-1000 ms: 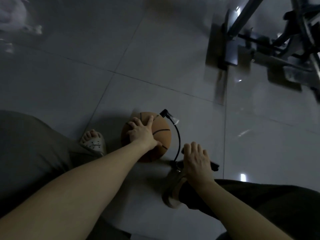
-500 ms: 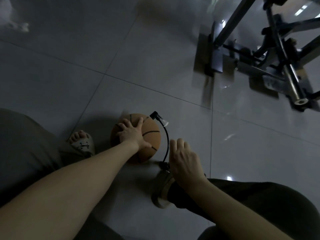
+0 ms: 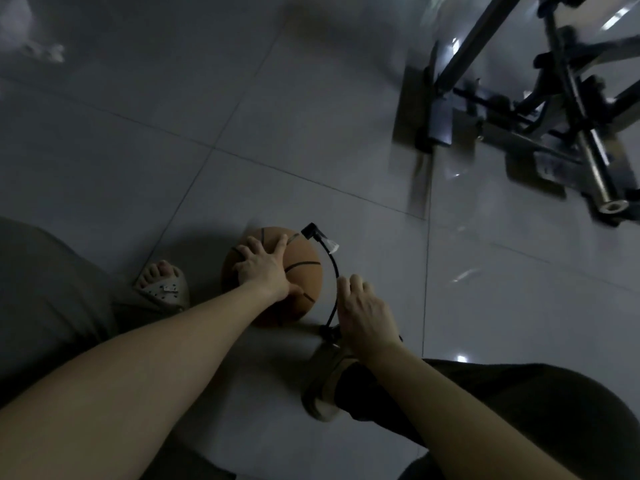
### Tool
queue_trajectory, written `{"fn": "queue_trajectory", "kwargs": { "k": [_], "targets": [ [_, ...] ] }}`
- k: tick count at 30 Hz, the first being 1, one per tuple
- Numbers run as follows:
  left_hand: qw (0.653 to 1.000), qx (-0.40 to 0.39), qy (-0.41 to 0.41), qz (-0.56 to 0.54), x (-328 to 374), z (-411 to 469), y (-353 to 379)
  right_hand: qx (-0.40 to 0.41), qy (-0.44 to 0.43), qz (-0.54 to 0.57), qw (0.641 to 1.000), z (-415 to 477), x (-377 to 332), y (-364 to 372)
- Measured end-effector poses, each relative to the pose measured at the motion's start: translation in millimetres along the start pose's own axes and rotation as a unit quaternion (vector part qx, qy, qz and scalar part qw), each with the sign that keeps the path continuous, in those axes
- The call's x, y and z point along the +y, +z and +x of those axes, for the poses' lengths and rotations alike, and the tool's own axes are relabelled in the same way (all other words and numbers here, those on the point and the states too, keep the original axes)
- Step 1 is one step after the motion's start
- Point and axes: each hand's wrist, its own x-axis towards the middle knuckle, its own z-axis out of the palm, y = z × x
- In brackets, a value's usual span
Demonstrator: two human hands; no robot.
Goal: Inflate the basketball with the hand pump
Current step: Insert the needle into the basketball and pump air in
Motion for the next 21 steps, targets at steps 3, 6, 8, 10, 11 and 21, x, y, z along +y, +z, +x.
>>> {"fn": "queue_trajectory", "kwargs": {
  "k": [3,6,8,10,11,21],
  "targets": [
    [1.0,-0.005,0.002,0.003,-0.8,-2.8,-0.5,0.087,0.0,-0.029,0.996,-8.1,13.9,-33.7],
    [1.0,-0.001,0.02,0.0,-1.6,-6.8,0.1,0.153,-0.01,-0.076,0.985,-10.1,33.0,-75.7],
    [1.0,0.0,0.022,0.0,-1.9,-8.6,0.8,0.168,0.011,-0.083,0.982,-12.5,38.2,-91.9],
    [1.0,0.001,0.019,0.003,-1.7,-8.5,1.2,0.158,0.032,-0.078,0.984,-15.2,34.9,-89.2],
    [1.0,0.001,0.017,0.004,-1.1,-7.6,1.2,0.146,0.04,-0.073,0.986,-16.3,31.8,-81.0],
    [1.0,0.008,-0.002,0.007,6.6,0.3,1.5,0.064,0.085,-0.028,0.994,7.4,16.9,-0.3]
  ]
}}
